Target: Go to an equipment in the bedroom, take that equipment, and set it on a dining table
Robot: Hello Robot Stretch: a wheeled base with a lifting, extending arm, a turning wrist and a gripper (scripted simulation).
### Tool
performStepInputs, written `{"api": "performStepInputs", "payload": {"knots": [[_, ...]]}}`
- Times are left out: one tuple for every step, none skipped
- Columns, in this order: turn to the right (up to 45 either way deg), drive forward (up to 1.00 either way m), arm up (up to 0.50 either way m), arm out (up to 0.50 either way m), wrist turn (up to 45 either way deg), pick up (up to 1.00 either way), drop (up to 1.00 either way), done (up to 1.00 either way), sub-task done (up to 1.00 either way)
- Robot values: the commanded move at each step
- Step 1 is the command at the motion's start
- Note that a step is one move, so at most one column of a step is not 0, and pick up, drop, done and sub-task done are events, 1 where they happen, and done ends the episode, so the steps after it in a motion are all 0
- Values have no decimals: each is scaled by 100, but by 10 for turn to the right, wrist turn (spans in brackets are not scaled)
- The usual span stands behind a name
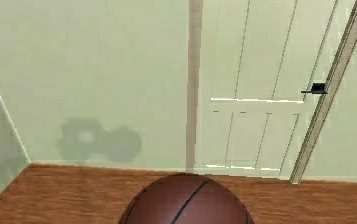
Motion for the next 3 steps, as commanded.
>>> {"api": "performStepInputs", "payload": {"knots": [[-450, 0, 0, 0, 0, 0, 0, 0, 0], [-450, 0, 0, 0, 0, 0, 0, 0, 0], [-120, 0, 0, 0, 0, 0, 0, 0, 0]]}}
